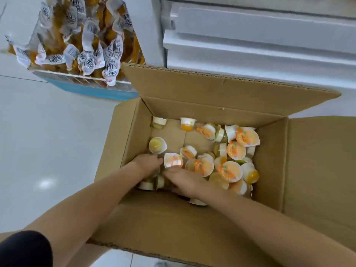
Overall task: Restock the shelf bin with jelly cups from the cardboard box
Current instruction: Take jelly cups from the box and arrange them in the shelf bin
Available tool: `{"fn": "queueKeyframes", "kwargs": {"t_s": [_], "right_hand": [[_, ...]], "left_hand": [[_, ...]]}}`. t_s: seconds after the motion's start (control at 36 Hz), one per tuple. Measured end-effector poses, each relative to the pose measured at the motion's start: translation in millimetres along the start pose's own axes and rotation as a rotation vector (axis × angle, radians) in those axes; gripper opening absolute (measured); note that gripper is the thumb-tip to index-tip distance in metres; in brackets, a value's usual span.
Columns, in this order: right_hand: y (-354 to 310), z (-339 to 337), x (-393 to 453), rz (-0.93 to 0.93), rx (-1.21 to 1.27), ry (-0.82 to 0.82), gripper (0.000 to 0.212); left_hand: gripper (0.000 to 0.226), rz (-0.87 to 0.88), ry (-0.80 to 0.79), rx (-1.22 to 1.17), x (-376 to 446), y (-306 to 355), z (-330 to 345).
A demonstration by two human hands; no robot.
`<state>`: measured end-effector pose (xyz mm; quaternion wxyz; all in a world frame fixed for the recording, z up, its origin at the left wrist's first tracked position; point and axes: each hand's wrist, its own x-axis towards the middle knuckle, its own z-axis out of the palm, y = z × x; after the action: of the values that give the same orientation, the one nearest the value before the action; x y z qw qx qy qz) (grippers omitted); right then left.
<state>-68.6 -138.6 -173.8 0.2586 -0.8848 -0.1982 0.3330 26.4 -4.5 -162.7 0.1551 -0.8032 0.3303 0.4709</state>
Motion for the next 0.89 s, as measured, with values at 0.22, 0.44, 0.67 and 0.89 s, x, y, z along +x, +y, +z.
{"fn": "queueKeyframes", "kwargs": {"t_s": [0.22,0.44,0.67,0.89], "right_hand": [[-20,18,25,0.274,0.053,0.071,0.053],[0,21,8,0.27,0.497,0.209,0.059],[14,-29,-63,0.292,0.823,0.3,0.055],[-24,-144,-151,0.15,0.579,0.407,0.049]], "left_hand": [[0.024,-0.09,0.011,-0.13,6,-2,2],[0.011,-0.088,0.134,-0.242,-1,-1,9],[0.046,-0.015,0.256,-0.605,-44,-6,-25],[0.044,0.236,0.285,-1.029,-189,14,-130]]}}
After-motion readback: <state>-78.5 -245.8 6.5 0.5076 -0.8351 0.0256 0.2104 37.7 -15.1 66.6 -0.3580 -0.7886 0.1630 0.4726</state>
